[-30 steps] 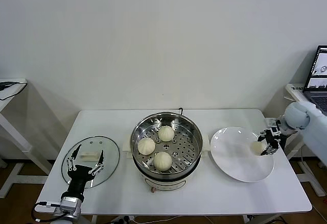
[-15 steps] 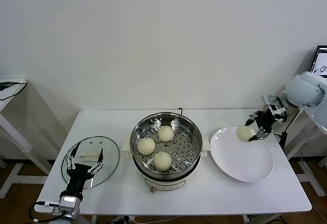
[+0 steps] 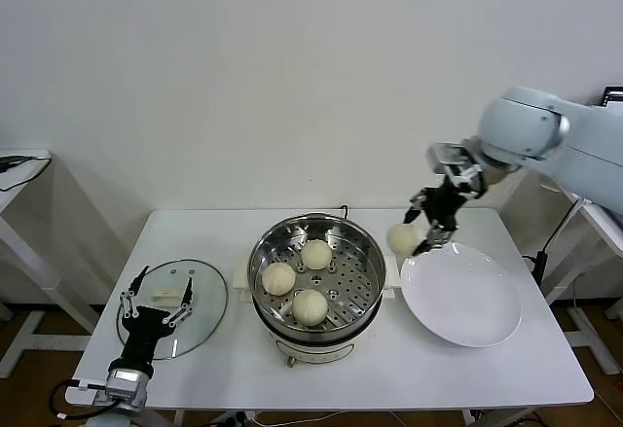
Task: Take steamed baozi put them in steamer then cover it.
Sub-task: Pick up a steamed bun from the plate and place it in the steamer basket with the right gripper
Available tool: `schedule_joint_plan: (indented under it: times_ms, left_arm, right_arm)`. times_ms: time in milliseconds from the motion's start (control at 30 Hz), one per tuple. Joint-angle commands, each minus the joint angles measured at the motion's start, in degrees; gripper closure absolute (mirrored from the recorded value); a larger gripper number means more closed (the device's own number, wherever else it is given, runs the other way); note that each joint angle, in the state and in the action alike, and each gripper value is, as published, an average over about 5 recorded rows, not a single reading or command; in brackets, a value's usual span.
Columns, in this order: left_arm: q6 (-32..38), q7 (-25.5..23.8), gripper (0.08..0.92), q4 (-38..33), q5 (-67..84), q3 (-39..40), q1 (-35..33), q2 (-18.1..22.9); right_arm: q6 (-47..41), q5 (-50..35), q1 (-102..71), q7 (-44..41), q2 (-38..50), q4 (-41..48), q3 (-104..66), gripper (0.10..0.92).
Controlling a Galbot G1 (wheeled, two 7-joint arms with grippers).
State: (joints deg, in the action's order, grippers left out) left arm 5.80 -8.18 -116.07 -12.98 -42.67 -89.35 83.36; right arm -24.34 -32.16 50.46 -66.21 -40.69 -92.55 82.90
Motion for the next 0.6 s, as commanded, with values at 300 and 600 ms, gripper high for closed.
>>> schedule_joint_plan:
  times_ms: [300, 600]
  left_arm:
    - [-0.19, -0.30, 0.177, 0.15, 0.91, -1.30, -0.08, 0.00]
    - [-0.03, -0.58, 0.177, 0.72, 1.56, -2.04, -0.16, -0.16]
  right_arm:
    - [-2.76, -3.69, -2.98, 2.18, -20.61, 5.21, 4.68, 0.372]
    - [-2.38, 2.49, -8.93, 2.12, -21.65, 8.73, 2.88, 0.366]
